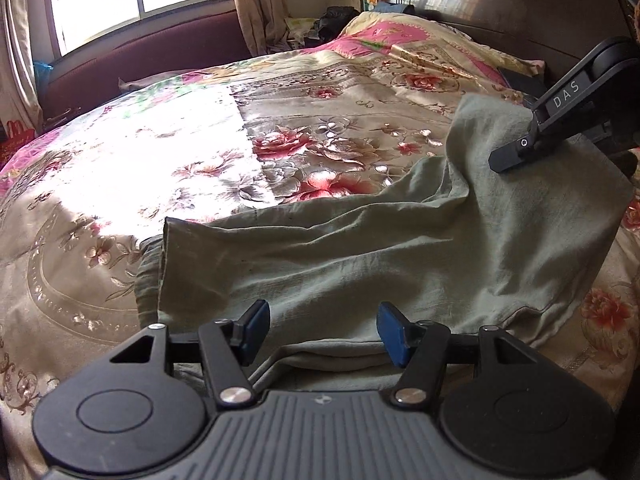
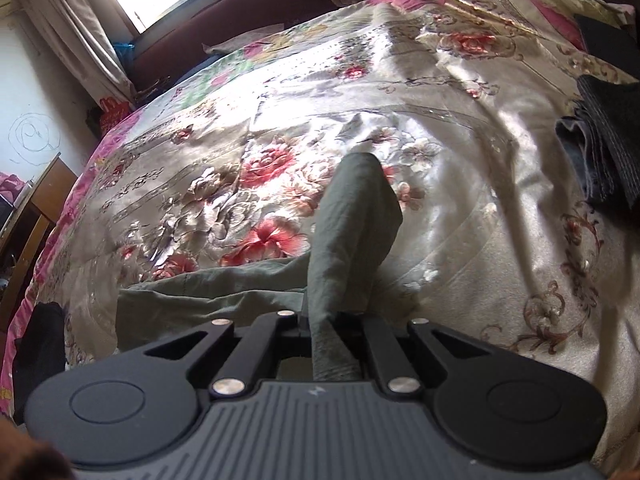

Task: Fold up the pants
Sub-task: 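Grasp the pants end with the right gripper and lift it up, then fold the held pants end over the bundle with the right gripper and release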

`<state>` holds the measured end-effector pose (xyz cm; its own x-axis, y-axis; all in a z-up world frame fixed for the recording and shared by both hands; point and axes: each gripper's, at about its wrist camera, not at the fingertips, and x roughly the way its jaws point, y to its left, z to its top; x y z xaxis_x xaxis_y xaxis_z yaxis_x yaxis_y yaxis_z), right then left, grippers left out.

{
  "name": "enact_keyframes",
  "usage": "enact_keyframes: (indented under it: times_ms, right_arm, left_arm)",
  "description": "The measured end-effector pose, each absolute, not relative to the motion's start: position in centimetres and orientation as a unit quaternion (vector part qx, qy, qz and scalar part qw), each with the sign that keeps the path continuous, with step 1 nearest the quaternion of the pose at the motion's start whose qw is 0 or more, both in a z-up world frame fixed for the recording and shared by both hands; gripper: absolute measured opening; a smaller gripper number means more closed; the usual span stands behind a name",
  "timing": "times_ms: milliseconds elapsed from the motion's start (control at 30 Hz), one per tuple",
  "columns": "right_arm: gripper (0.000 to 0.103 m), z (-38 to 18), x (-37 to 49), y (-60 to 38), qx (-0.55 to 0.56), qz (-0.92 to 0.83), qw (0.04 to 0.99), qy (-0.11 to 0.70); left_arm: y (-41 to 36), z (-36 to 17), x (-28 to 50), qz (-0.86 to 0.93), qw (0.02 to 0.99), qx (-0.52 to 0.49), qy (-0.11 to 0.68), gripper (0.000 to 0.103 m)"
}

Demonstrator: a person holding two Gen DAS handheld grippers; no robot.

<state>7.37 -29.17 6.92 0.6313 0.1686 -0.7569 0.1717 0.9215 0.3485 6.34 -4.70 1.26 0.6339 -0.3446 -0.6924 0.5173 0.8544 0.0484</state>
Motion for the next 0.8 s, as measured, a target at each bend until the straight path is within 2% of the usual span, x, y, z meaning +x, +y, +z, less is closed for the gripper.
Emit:
enact_keyframes:
  times_ms: [400, 733, 800]
  right_arm:
    - [0.005, 8.4, 10.6, -19.3, 0.16, 0.03, 0.885, 0.436]
    - [0.006, 4.6, 12.1, -9.3, 0.105, 0.035, 0.869, 0.482]
    - [0.01, 4.3, 12.1, -7.7, 0.086, 0.03, 0.872, 0.48]
  left_arm:
    - [3.2, 0.4, 5.4, -0.181, 0.931, 0.096, 0.302, 0.073]
    - [6.6, -1.7, 5.6, -0.196, 0.932, 0.02, 0.306, 0.073]
    - [7.0, -1.8, 5.7, -0.196, 0.932, 0.017, 0.304, 0.073]
